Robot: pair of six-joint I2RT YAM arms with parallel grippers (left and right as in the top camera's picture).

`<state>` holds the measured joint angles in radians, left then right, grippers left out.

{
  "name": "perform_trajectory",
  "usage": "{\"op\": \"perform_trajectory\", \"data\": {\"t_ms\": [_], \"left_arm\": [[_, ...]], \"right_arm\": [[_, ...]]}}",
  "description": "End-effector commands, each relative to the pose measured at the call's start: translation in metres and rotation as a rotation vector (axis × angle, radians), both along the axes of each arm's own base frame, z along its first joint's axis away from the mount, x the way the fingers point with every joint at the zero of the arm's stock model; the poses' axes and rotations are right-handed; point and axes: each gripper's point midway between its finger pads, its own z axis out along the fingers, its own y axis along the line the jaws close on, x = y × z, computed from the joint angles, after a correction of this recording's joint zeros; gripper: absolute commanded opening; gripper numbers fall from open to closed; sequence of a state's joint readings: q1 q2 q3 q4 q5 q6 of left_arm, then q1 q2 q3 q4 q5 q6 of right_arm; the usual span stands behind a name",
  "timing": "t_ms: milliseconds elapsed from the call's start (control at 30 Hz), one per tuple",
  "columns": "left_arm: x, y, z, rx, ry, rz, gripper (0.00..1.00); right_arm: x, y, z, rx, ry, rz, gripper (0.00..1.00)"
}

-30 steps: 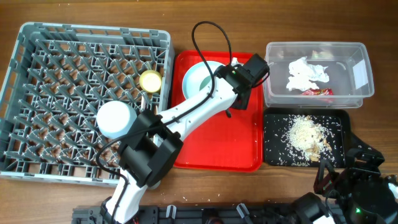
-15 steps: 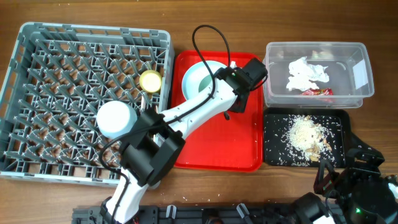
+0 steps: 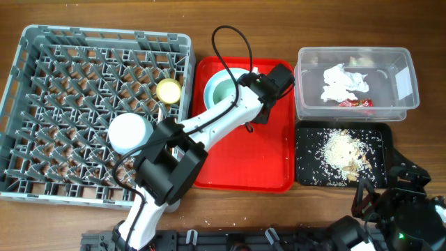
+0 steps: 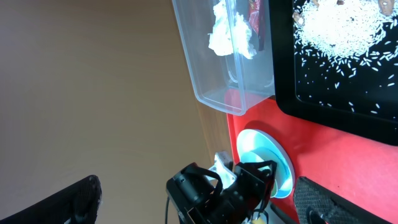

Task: Sort waste into correct bins and load items into the dishwasher rack
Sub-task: 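Grasp the pale green bowl rim with the left gripper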

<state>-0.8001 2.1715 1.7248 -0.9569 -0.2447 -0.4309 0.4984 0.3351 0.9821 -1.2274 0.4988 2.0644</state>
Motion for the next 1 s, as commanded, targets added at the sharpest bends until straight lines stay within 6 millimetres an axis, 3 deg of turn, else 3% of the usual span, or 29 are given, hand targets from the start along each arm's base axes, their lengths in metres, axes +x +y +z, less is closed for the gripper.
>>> {"op": "perform_trajectory", "data": {"t_ms": [0,500,700,800,967], "left_arm": [[-0.0073,-0.0037,-0.0084,-0.007,0.035,-0.015,0.22],[-0.0072,-0.0035,-0.0087,-0.006,0.036,-0.016,0.22],[-0.0076,-0.0034,-0.0107,-0.003,0.039,-0.015,0.15],[-0.0077,-0.0033,-0.0107,-0.002,0.039,-0.016,0.05],[-0.0076,-0.0034,-0.0107,-0.003,0.039,-0.016,0.04]], "right_arm": [[-0.0013,-0.0031,0.0006,0.003,-0.010,-0.016,1.00],[-0.0013,-0.0031,0.0006,0.003,-0.010,-0.016,1.00],[-0.0013,-0.0031,0.0006,0.003,-0.010,-0.015,1.00],[-0.0013,-0.0031,0.0006,0.003,-0.010,-0.016,1.00],[-0.0013,-0.0031,0.0006,0.003,-0.010,-0.016,1.00]]}}
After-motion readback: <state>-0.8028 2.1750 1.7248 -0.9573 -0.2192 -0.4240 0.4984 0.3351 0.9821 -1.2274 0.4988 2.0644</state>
